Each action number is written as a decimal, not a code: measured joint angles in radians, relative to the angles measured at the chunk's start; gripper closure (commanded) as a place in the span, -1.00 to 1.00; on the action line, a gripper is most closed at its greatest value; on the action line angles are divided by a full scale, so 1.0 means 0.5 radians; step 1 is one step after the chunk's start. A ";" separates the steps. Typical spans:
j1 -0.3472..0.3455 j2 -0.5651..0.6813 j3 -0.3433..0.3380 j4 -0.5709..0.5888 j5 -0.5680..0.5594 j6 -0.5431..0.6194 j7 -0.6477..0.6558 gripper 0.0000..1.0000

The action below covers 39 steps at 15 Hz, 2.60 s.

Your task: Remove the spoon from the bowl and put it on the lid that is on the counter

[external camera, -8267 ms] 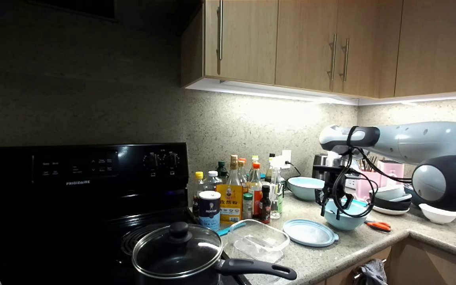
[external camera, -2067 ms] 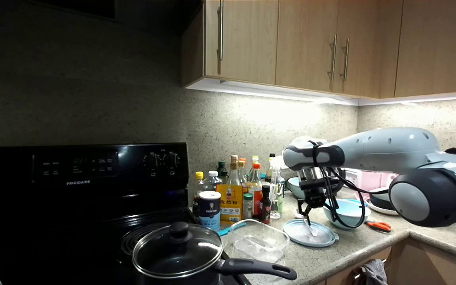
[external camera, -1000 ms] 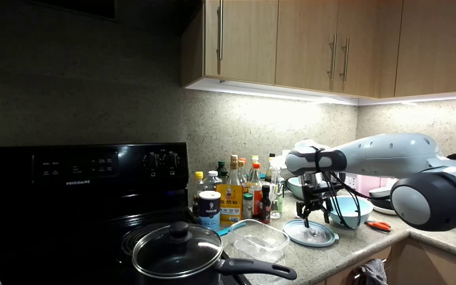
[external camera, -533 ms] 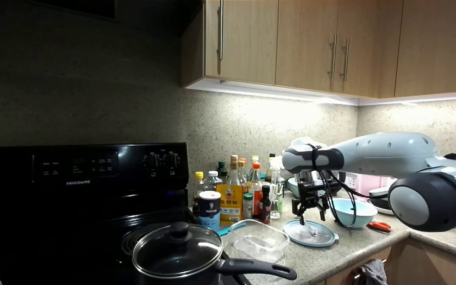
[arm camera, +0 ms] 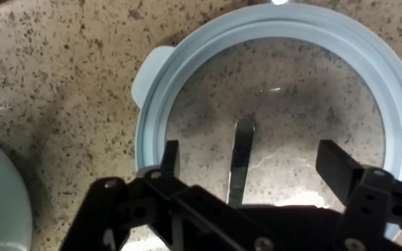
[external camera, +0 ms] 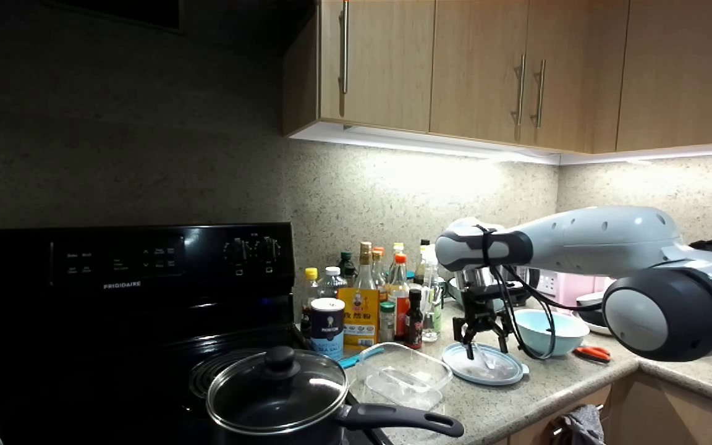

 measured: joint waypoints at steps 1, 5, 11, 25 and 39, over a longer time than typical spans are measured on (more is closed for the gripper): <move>0.005 0.004 0.009 0.000 0.001 -0.039 0.020 -1.00; 0.043 0.016 0.035 0.000 0.003 -0.111 0.148 -0.33; 0.031 0.021 0.038 0.004 0.002 -0.003 0.157 -0.47; -0.005 0.035 0.025 0.004 -0.002 0.042 0.101 -1.00; -0.029 0.034 0.047 0.013 0.012 0.227 -0.046 -1.00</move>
